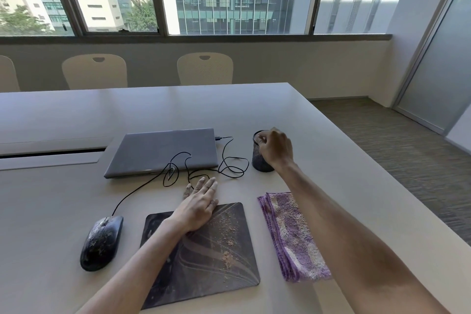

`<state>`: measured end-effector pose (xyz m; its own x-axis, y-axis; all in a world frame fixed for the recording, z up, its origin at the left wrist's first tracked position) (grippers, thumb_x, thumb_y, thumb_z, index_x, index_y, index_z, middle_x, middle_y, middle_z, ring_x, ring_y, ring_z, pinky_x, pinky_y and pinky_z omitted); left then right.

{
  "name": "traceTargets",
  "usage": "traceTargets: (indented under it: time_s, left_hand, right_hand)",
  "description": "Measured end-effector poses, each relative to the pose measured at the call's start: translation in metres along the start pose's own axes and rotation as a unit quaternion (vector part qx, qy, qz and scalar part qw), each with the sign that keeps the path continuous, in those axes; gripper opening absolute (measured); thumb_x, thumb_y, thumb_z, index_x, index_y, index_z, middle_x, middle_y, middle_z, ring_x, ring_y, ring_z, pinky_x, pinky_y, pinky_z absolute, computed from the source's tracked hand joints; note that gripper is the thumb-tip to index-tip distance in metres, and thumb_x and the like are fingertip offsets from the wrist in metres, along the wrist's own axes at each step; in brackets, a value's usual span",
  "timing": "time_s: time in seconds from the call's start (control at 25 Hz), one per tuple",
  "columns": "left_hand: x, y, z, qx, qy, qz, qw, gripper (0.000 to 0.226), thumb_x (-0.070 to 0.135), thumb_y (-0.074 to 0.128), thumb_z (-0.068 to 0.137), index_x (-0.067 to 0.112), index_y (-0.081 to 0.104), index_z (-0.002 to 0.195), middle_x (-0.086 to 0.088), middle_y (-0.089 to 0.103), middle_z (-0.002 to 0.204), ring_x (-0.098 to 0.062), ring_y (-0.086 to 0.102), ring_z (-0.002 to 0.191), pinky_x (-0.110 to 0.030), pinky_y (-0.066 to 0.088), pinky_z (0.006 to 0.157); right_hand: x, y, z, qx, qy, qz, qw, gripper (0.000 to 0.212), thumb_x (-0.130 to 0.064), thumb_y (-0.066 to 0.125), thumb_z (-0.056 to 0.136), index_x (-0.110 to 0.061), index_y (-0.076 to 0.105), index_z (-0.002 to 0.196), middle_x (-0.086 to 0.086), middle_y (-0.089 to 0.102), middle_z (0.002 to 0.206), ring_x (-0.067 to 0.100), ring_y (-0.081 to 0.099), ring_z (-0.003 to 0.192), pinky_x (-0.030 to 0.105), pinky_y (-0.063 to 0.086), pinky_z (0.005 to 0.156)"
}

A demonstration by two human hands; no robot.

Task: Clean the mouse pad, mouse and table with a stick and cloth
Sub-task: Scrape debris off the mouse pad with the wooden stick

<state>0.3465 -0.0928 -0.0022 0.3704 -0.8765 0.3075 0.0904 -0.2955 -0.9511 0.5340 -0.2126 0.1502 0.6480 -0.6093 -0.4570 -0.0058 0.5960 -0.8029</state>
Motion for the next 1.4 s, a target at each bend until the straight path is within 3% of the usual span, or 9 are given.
traceTargets:
  time_s: [0.32, 0.48, 0.6, 0.76, 1.08, 1.4]
  left_hand:
    - [0.001, 0.001, -0.001, -0.016, -0.004, 0.001, 1.000, 0.057, 0.038, 0.028, 0.102, 0.022, 0.009, 0.154, 0.012, -0.004, 0.161, -0.008, -0.013, 0.146, -0.038, -0.011, 0.116]
    - [0.004, 0.000, -0.004, -0.026, -0.005, 0.007, 1.000, 0.058, 0.038, 0.027, 0.103, 0.020, 0.008, 0.154, 0.011, -0.005, 0.161, -0.009, -0.014, 0.146, -0.039, -0.012, 0.117]
    - [0.006, -0.002, -0.006, -0.033, -0.005, 0.003, 0.999, 0.057, 0.037, 0.027, 0.103, 0.019, 0.008, 0.154, 0.010, -0.005, 0.161, -0.010, -0.013, 0.146, -0.040, -0.012, 0.117]
    - [0.009, -0.007, -0.009, -0.034, -0.007, -0.001, 0.999, 0.057, 0.038, 0.028, 0.103, 0.018, 0.011, 0.154, 0.009, -0.003, 0.161, -0.010, -0.012, 0.147, -0.040, -0.011, 0.118]
    - [0.004, -0.026, -0.026, -0.029, 0.024, -0.013, 0.999, 0.050, 0.040, 0.037, 0.101, 0.030, 0.029, 0.150, 0.018, 0.019, 0.157, -0.013, -0.005, 0.148, -0.044, -0.009, 0.117]
    - [0.005, -0.015, -0.047, -0.060, 0.022, -0.017, 0.998, 0.044, 0.035, 0.032, 0.103, 0.039, 0.032, 0.147, 0.014, 0.011, 0.160, -0.015, -0.005, 0.148, -0.043, -0.006, 0.118]
  right_hand:
    - [-0.043, -0.064, -0.011, 0.145, -0.050, 0.077, 0.985, 0.019, -0.022, 0.055, 0.094, -0.014, 0.071, 0.095, 0.010, 0.073, 0.081, 0.032, 0.066, 0.076, 0.032, 0.044, 0.067]
    - [-0.059, -0.094, -0.031, 0.185, -0.032, 0.210, 0.959, 0.012, -0.027, 0.063, 0.088, -0.019, 0.070, 0.082, -0.011, 0.060, 0.053, 0.002, 0.055, 0.053, 0.020, 0.041, 0.060]
    - [-0.063, -0.088, -0.046, 0.136, -0.009, 0.292, 0.947, 0.015, -0.028, 0.076, 0.079, -0.023, 0.067, 0.068, -0.013, 0.055, 0.051, 0.003, 0.048, 0.047, 0.023, 0.039, 0.056]
    - [-0.066, -0.067, -0.074, 0.054, -0.014, 0.322, 0.945, 0.023, -0.026, 0.082, 0.073, -0.018, 0.063, 0.061, -0.014, 0.049, 0.045, 0.004, 0.041, 0.042, 0.024, 0.038, 0.054]
    - [-0.050, -0.025, -0.112, 0.000, 0.014, 0.254, 0.967, 0.022, -0.029, 0.084, 0.071, -0.015, 0.068, 0.063, -0.008, 0.062, 0.053, 0.000, 0.049, 0.047, 0.024, 0.044, 0.057]
    - [-0.039, 0.012, -0.130, -0.045, 0.021, 0.214, 0.976, 0.031, -0.034, 0.077, 0.077, -0.018, 0.058, 0.059, -0.011, 0.049, 0.044, 0.002, 0.043, 0.043, 0.023, 0.035, 0.050]
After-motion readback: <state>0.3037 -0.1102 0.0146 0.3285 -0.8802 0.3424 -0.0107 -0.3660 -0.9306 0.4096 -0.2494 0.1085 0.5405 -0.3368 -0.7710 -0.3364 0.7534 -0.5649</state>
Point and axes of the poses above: each hand's wrist, its own z-axis towards the middle knuckle, its own y-axis out of the palm, x = y × z, the point moved 10 cm from there along z, towards the middle knuckle
